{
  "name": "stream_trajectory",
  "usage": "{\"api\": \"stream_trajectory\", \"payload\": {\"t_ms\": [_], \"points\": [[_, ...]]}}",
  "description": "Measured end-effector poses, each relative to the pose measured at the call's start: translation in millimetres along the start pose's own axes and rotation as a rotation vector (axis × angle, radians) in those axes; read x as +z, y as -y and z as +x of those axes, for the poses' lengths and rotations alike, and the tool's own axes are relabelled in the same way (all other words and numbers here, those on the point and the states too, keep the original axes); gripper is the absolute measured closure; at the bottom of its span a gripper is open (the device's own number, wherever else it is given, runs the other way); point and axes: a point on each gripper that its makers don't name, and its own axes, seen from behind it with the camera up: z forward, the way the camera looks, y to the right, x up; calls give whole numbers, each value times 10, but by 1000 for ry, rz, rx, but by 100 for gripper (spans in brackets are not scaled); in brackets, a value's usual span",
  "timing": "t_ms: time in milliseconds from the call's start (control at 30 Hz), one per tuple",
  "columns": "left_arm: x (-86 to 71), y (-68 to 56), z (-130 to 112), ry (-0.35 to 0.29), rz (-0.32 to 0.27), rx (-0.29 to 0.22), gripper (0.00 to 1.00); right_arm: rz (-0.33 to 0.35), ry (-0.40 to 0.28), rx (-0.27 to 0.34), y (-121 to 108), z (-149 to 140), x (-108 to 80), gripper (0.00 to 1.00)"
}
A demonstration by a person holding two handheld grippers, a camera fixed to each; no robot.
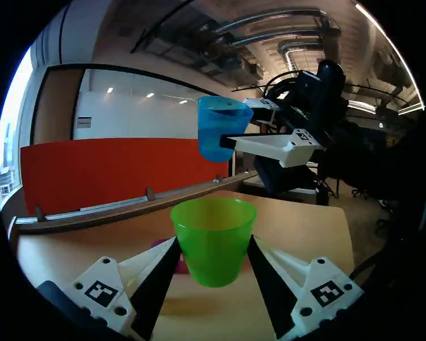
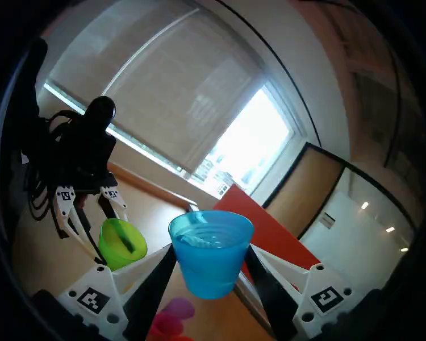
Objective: Pour water
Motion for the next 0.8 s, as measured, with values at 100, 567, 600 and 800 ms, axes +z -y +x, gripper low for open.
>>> {"api": "stream_trajectory", "payload": {"t_ms": [100, 567, 600, 800], "points": [[-2, -18, -5, 2, -4, 3, 20, 2, 4, -16, 2, -6, 17, 14], [8, -60, 7, 0, -12, 9, 20, 11, 11, -91, 16, 26, 69, 14], [9, -59, 8, 0, -12, 9, 20, 11, 11, -97, 13, 30, 72, 14], [14, -66, 29, -3, -16, 8, 20, 13, 15, -134, 2, 63, 93, 14]]}}
